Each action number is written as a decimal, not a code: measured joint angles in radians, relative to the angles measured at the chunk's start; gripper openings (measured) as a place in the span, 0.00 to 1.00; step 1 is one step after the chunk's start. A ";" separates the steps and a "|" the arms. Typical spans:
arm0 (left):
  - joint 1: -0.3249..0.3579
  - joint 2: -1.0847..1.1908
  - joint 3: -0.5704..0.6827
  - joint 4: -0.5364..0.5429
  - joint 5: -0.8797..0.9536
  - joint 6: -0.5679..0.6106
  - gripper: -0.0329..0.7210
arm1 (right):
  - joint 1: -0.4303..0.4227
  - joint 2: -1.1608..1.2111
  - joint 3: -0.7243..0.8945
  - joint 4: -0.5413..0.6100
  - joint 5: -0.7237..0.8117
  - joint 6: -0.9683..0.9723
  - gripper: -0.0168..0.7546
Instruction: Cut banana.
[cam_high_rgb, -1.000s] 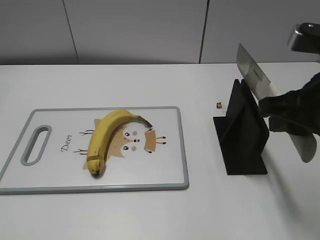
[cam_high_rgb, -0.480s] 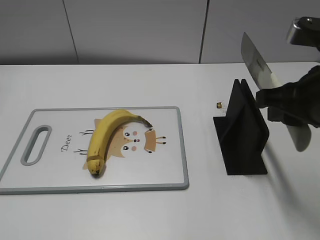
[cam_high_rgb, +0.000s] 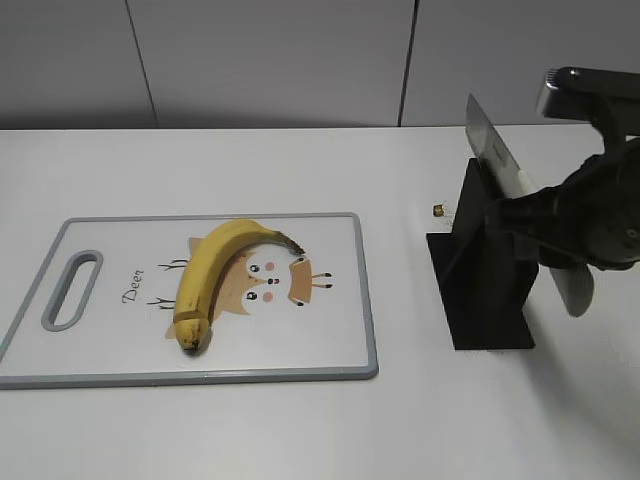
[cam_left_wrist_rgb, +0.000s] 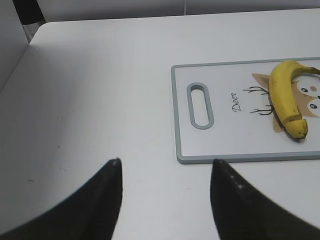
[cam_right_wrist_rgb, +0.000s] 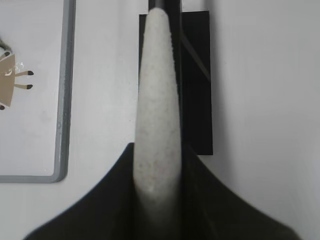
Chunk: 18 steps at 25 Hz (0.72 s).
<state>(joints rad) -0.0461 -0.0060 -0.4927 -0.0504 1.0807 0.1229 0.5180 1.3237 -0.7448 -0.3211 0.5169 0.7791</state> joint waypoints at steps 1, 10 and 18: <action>0.000 0.000 0.000 -0.001 0.000 0.000 0.77 | 0.000 0.007 0.000 0.000 -0.001 0.000 0.23; 0.000 0.000 0.000 0.000 0.000 0.000 0.77 | 0.000 0.067 0.000 0.000 -0.004 0.001 0.23; 0.000 0.000 0.000 0.000 0.000 0.000 0.77 | 0.000 0.069 0.000 -0.001 0.042 0.000 0.23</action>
<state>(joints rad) -0.0461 -0.0060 -0.4927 -0.0501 1.0807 0.1229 0.5180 1.3922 -0.7448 -0.3220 0.5589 0.7792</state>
